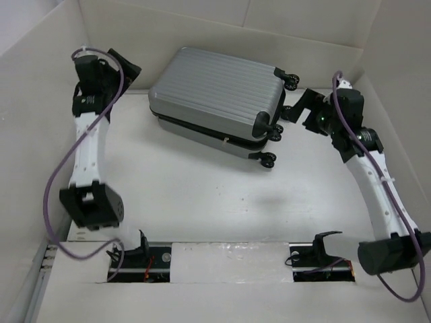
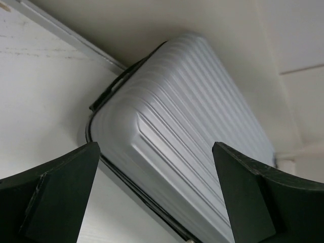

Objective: Pack the luggage

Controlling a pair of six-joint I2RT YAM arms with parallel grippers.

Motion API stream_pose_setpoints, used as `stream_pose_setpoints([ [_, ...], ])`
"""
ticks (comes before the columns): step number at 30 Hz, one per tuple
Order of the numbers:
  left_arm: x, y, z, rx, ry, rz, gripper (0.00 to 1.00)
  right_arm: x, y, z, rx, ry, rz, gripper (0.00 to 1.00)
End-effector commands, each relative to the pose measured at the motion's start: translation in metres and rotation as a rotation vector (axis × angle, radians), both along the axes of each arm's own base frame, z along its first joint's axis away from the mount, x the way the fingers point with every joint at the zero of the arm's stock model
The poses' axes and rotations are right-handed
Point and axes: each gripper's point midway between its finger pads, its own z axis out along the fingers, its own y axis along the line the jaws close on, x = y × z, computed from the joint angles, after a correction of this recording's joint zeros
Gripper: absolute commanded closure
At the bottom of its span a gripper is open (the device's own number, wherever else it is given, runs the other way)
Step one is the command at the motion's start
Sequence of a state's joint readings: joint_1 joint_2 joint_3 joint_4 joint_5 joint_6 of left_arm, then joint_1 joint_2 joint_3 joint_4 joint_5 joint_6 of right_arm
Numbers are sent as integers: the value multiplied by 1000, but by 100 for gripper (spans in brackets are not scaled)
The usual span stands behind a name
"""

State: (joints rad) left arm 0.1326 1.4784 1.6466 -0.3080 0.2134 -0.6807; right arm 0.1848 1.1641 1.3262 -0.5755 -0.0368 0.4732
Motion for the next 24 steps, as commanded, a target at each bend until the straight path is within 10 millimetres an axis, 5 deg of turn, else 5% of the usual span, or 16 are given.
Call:
stream_pose_setpoints([
  [1, 48, -1, -44, 46, 114, -82, 8, 27, -20, 29, 86, -23, -77, 0],
  [2, 65, 5, -64, 60, 160, -66, 7, 43, -28, 19, 101, 14, -113, 4],
  [4, 81, 8, -56, 56, 142, -57, 6, 64, -45, 11, 180, 55, -156, 31],
  [5, 87, 11, -66, 21, 157, -60, 6, 74, -49, 7, 202, 72, -169, 49],
  [6, 102, 18, -85, -23, 170, -58, 6, 90, -49, -16, 220, 136, -186, 84],
  [7, 110, 11, -86, -90, 165, -83, 8, 96, -50, -25, 215, 155, -197, 92],
  [13, 175, 6, -138, -216, 176, -122, 14, 126, -3, -96, 166, 305, -166, 100],
  [15, 189, 1, -134, -280, 142, -139, 14, 132, 16, -104, 186, 312, -135, 100],
  [16, 196, -1, -150, -307, 155, -145, 14, 137, 22, -111, 184, 319, -125, 100],
  [19, 207, -5, -159, -349, 131, -175, 15, 142, 52, -117, 186, 328, -78, 100],
  [24, 211, -34, -210, -396, 209, -259, 16, 139, 91, -143, 122, 393, -29, 100],
])
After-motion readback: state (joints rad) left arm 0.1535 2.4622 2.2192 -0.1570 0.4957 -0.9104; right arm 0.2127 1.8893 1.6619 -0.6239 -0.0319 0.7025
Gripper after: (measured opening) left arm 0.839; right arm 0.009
